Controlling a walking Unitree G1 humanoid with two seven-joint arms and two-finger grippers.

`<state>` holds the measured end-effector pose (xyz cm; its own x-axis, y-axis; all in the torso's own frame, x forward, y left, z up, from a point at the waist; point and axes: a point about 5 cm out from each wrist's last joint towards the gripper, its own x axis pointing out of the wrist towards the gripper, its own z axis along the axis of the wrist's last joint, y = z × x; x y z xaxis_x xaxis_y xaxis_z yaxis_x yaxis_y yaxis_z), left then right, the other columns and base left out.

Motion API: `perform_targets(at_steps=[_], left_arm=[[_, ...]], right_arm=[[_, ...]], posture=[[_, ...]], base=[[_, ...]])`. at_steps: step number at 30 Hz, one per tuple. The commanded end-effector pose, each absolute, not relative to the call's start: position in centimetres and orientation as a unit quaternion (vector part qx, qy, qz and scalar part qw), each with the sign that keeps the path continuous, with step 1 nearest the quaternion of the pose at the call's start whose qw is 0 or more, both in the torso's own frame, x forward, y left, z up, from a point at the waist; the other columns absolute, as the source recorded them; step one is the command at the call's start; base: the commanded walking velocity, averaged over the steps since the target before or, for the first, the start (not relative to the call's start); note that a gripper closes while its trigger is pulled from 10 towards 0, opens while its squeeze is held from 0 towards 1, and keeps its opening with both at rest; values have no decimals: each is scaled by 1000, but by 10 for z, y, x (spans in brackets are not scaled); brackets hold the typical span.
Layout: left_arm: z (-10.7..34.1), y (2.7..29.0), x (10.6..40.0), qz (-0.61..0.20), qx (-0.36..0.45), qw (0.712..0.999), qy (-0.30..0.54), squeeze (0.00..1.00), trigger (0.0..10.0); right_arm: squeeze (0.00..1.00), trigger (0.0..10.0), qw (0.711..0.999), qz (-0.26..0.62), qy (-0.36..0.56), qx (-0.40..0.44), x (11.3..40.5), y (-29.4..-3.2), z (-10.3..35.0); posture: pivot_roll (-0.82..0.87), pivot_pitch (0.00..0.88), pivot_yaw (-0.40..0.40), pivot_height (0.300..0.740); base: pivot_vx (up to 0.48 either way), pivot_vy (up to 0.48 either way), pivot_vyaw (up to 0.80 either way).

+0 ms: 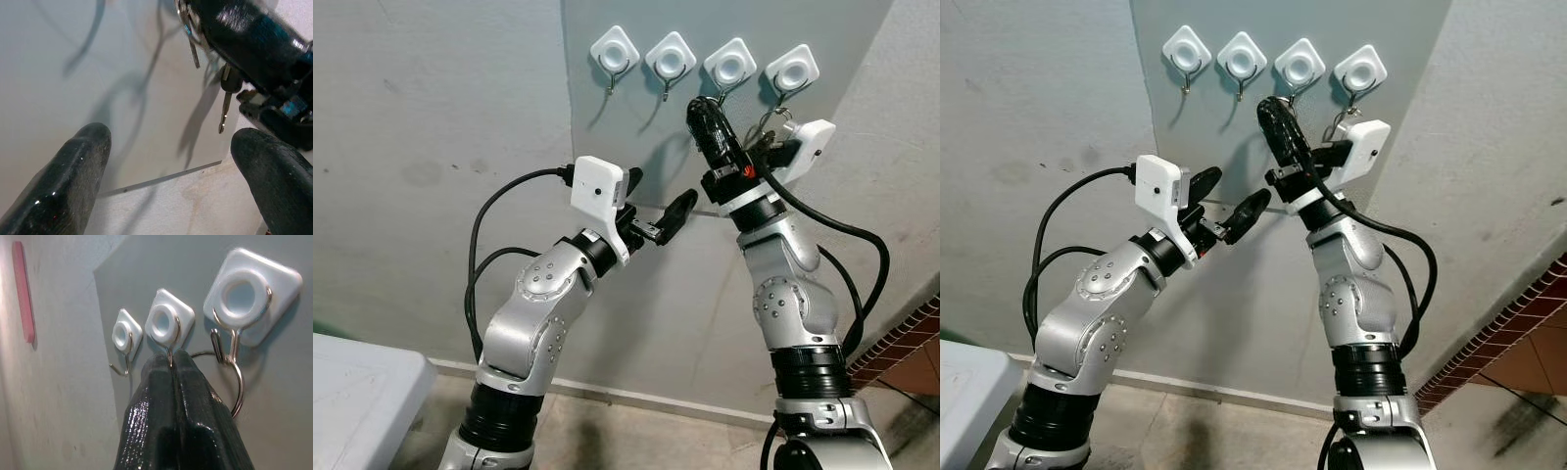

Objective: Hang keys on a hook

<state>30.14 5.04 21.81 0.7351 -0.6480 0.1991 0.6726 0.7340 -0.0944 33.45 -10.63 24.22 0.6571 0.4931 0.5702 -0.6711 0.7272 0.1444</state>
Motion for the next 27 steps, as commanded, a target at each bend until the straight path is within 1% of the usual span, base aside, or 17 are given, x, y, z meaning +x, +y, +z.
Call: perform_targets(at_steps=[1,12,13,14,15,19,27], left_arm=[[223,50,299,-357,-80,927,-85,0,10000],[223,50,299,-354,-81,928,-84,0,10000],[223,50,299,-354,-82,928,-84,0,10000],[223,50,299,-354,-82,928,-84,0,10000],[223,50,298,-354,-82,928,-84,0,10000],[223,51,298,-352,-81,929,-84,0,10000],[222,53,299,-344,-78,932,-83,0,10000]], right_arm=[[0,10000,892,354,-232,161,333,-95,237],[0,10000,903,342,-212,151,334,-97,226],[118,10000,902,341,-211,159,334,-98,226],[529,10000,902,339,-211,165,334,-98,226],[1000,10000,901,338,-212,169,334,-99,226],[1000,10000,898,334,-218,184,334,-102,228],[1000,10000,904,310,-227,186,335,-108,226]], posture=[[10,16,-19,740],[13,19,-20,740],[13,19,-20,740],[13,19,-20,740],[12,21,-19,740],[13,24,-19,740],[19,30,-20,740]], base=[[0,0,0],[0,0,0],[0,0,0],[0,0,0],[0,0,0],[0,0,0],[0,0,0]])
